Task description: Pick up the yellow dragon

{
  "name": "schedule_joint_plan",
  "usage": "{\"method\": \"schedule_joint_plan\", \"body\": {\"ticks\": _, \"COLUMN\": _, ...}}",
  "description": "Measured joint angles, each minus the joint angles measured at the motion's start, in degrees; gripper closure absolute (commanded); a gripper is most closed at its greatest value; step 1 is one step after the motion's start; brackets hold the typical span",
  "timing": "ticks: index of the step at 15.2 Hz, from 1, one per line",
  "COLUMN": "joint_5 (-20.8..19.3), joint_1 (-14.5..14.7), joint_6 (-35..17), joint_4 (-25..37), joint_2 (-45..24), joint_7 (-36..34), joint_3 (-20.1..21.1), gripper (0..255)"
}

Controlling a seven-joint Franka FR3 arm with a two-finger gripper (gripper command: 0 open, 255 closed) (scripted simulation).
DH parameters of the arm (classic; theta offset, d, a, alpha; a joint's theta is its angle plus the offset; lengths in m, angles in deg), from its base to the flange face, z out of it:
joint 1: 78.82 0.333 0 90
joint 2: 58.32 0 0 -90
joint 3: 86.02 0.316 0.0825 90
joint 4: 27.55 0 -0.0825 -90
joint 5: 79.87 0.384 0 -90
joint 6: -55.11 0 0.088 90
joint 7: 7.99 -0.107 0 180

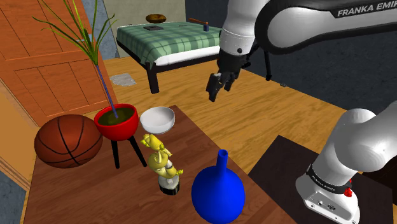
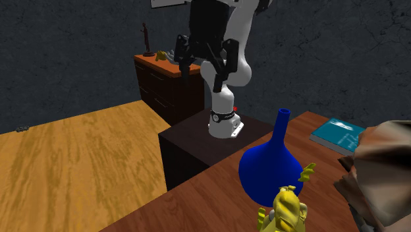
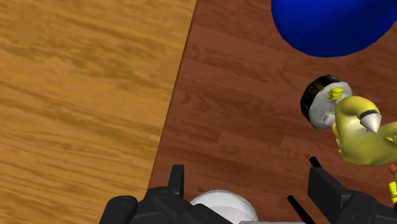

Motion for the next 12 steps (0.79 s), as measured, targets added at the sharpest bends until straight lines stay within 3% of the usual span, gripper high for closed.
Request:
{"method": "schedule_joint_plan", "body": {"ticks": 7, "joint_5": -2.4, "joint_1": -0.3, "joint_6": -4.8, "joint_4": 6.2, "joint_2": -10.8, "joint_7": -10.4, "joint_3": 9.0, "gripper": 0}}
{"method": "schedule_joint_plan", "body": {"ticks": 12, "joint_5": -8.2, "joint_1": -0.9, "joint_6": -6.8, "joint_4": 13.2, "joint_2": -21.3, "joint_7": -19.3, "joint_3": 15.4, "gripper": 0}}
